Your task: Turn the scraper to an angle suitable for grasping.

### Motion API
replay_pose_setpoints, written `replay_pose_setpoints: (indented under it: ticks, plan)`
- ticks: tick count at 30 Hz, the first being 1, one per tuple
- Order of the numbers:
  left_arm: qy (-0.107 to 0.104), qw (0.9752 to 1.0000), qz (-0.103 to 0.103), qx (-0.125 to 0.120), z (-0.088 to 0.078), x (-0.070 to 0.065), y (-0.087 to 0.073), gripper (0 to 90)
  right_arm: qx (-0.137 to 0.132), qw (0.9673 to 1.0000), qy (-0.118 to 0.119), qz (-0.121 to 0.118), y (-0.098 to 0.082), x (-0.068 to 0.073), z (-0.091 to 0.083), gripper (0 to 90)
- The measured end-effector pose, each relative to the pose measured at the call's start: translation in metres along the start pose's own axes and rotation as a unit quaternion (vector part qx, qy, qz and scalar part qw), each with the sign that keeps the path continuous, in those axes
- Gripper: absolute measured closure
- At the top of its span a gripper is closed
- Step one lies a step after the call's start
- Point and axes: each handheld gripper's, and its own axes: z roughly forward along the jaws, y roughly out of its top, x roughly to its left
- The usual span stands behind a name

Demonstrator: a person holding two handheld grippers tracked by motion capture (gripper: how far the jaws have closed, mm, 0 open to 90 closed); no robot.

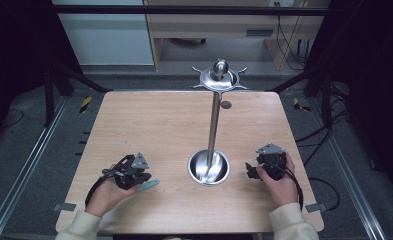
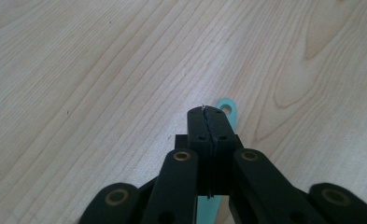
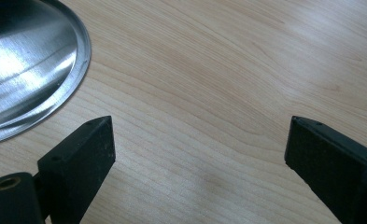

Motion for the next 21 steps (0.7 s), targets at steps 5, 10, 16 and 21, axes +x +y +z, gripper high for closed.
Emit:
replay_pose_setpoints:
  ticks: [5,10,16,21]
  plan:
    - [0.009,0.9983,0.027,0.050,0.001,-0.002,0.008,83.5,-0.001,1.0000,0.001,0.000,0.000,0.001,0.000,8.9]
    - [-0.007,0.9939,0.049,0.099,0.003,-0.002,0.022,74.6,-0.002,1.0000,0.002,0.002,0.000,0.000,-0.001,8.8]
    - [-0.024,0.9900,0.056,0.127,0.009,-0.001,0.027,69.1,-0.004,1.0000,0.003,0.002,0.000,0.000,-0.001,8.9]
    - [-0.040,0.9878,0.049,0.142,0.019,0.002,0.026,67.5,-0.005,1.0000,0.003,0.003,0.000,0.000,-0.001,8.8]
